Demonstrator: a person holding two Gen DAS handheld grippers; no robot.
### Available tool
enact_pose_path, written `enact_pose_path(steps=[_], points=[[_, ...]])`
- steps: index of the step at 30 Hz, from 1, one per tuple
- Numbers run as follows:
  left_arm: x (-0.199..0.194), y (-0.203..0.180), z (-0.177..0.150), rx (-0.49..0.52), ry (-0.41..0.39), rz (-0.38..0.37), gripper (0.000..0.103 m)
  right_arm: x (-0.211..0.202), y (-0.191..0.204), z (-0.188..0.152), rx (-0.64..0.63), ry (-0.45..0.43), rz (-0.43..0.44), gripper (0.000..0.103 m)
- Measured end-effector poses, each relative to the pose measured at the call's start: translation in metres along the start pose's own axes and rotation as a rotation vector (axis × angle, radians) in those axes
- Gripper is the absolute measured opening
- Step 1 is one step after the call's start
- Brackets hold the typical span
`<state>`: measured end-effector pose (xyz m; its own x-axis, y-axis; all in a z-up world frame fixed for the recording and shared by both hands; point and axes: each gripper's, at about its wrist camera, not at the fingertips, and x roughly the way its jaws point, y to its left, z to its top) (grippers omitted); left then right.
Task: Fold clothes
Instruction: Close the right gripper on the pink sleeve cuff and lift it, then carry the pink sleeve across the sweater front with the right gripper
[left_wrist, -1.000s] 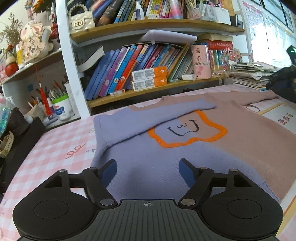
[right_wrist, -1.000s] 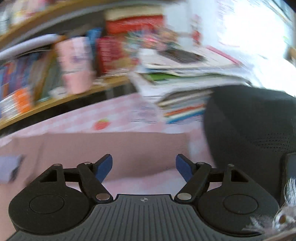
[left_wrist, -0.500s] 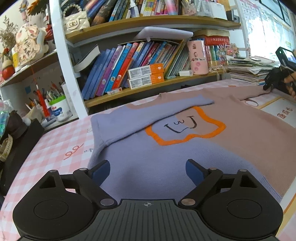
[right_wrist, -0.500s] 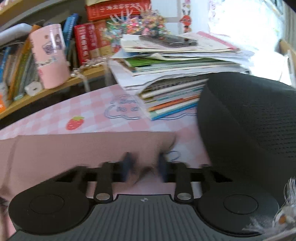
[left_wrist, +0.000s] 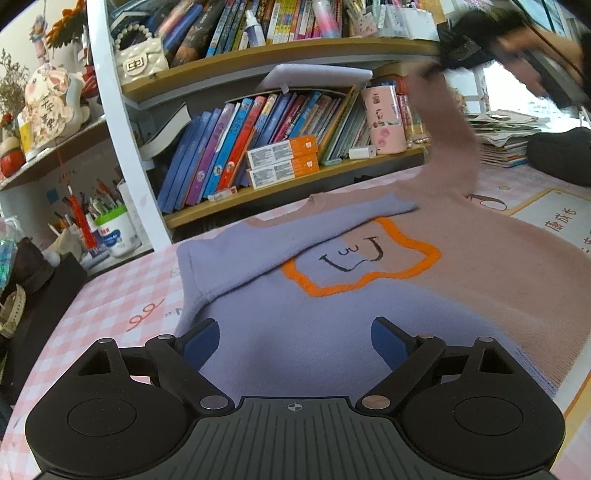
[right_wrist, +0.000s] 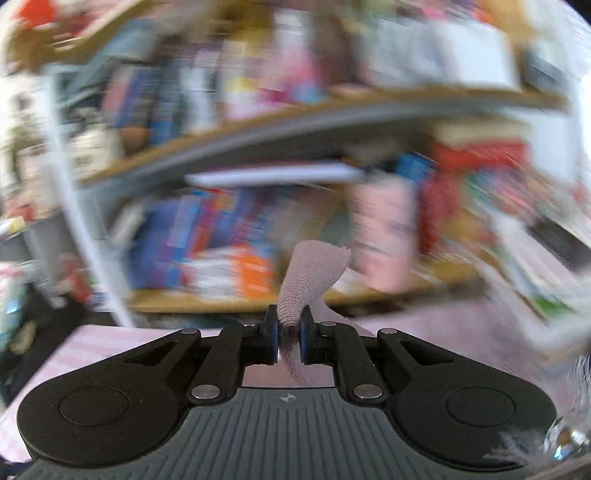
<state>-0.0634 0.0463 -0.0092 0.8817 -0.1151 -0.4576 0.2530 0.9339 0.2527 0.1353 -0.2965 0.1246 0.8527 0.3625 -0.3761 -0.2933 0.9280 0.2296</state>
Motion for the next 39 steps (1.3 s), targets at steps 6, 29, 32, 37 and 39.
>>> enact_pose_path(steps=[6,29,32,37,39], points=[[-0.004,0.000,0.000,0.002,-0.025,-0.022,0.092,0.037,0.092,0.019,-0.074,0.015,0.179,0.010],[-0.001,0.004,0.001,-0.026,-0.009,0.001,0.097,-0.020,0.122,-0.108,-0.300,0.120,0.275,0.064],[0.000,0.004,0.002,-0.024,0.003,0.029,0.097,-0.051,0.107,-0.144,-0.387,0.150,0.199,0.065],[-0.004,0.002,0.002,-0.014,-0.021,0.072,0.097,-0.089,0.081,-0.190,-0.365,0.157,0.131,0.066],[-0.009,0.004,0.001,-0.023,-0.045,0.078,0.097,-0.102,0.073,-0.203,-0.337,0.140,0.109,0.068]])
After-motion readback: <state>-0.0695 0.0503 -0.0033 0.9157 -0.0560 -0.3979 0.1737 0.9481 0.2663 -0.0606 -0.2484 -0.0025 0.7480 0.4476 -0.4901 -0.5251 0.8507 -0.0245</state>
